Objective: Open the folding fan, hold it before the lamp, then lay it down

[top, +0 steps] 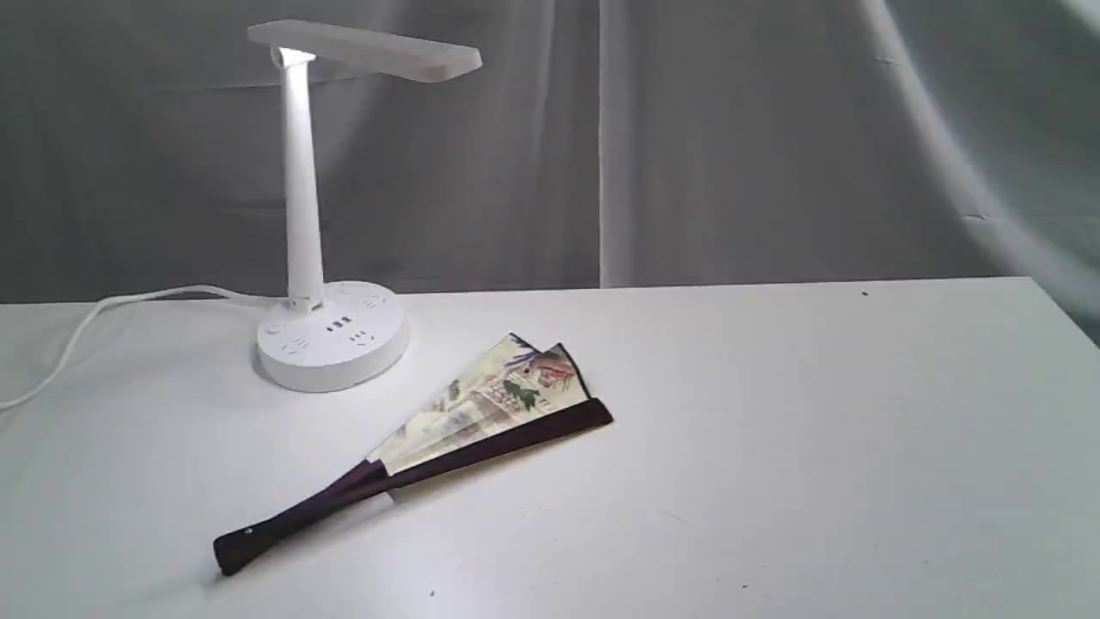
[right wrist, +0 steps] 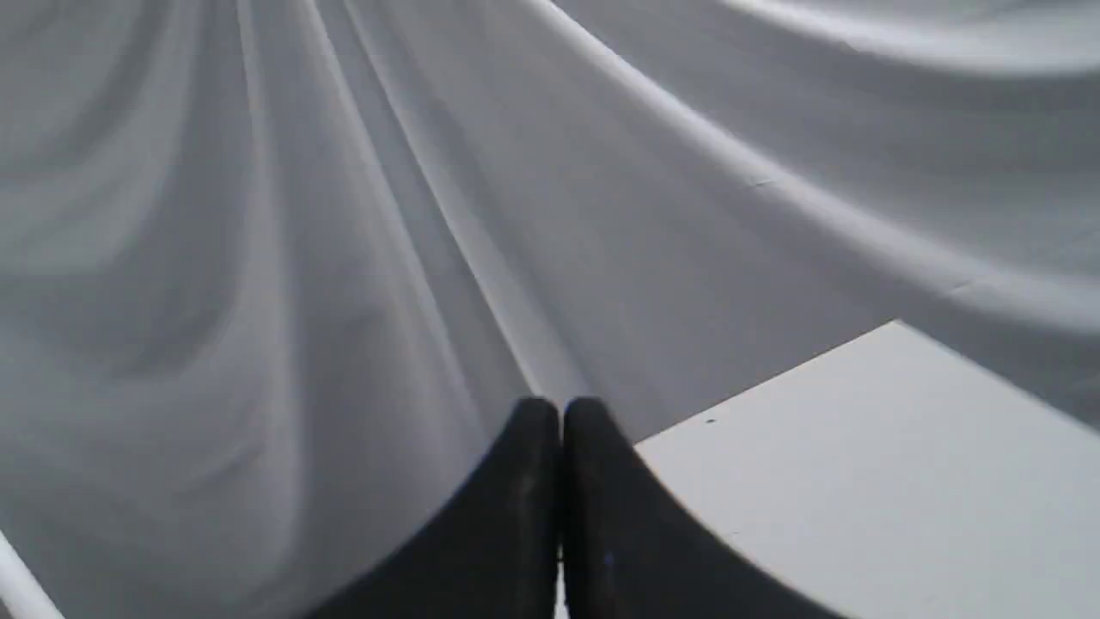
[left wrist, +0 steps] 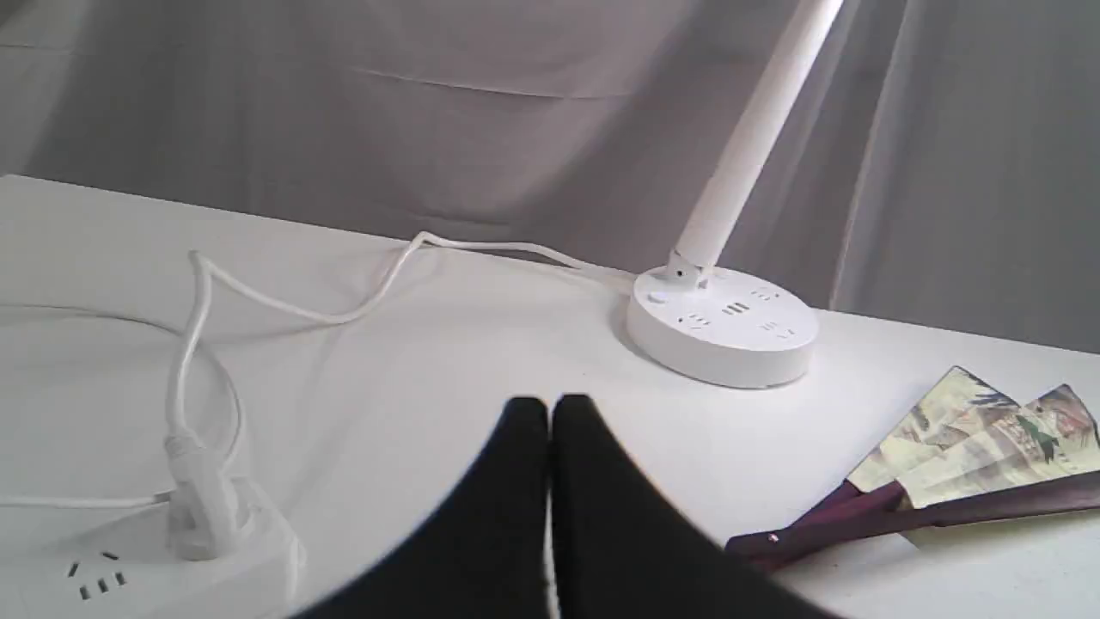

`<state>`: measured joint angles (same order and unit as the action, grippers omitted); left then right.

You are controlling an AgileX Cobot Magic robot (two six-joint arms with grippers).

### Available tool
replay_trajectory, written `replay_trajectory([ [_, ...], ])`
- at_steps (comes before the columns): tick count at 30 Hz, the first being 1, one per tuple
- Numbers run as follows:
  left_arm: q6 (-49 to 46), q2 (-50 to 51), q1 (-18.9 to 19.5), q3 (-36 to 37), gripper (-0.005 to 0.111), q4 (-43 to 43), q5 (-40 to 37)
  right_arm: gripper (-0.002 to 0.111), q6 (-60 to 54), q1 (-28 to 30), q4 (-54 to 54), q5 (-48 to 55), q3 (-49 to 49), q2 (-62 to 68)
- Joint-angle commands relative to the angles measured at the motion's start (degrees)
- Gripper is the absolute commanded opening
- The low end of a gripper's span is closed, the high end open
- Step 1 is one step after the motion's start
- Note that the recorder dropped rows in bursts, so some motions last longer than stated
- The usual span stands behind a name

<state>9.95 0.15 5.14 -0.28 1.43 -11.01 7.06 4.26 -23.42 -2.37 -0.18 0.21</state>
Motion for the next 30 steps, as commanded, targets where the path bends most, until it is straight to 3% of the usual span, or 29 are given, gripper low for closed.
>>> replay_trajectory([
  [1, 0.13, -0.15, 0.09, 0.28, 0.0, -0.46, 0.53, 0.0, 1.58, 0.26, -1.74, -4.28, 0.18, -0.2],
  [10, 0.13, -0.15, 0.09, 0.28, 0.0, -0.46, 0.53, 0.0, 1.95, 0.26, 2.23, 2.37, -12.09, 2.65],
  [19, 0.13, -0.15, 0.09, 0.28, 0.0, -0.46, 0.53, 0.0, -0.54, -0.31, 1.45, 6.58, -17.99, 25.01],
  [23, 0.13, -0.15, 0.09, 0.28, 0.0, -0.46, 0.53, 0.0, -3.41, -5.18, 2.3, 0.89, -17.99, 36.67],
  [26, 0.13, -0.15, 0.09, 0.28, 0.0, -0.46, 0.53, 0.0, -3.71, -12.65, 6.37, -5.42, -19.32, 46.47],
  [30, 0.13, -0.15, 0.09, 0.28, 0.0, -0.46, 0.53, 0.0, -3.71, -23.62, 16.57, -6.48, -25.82, 59.06],
])
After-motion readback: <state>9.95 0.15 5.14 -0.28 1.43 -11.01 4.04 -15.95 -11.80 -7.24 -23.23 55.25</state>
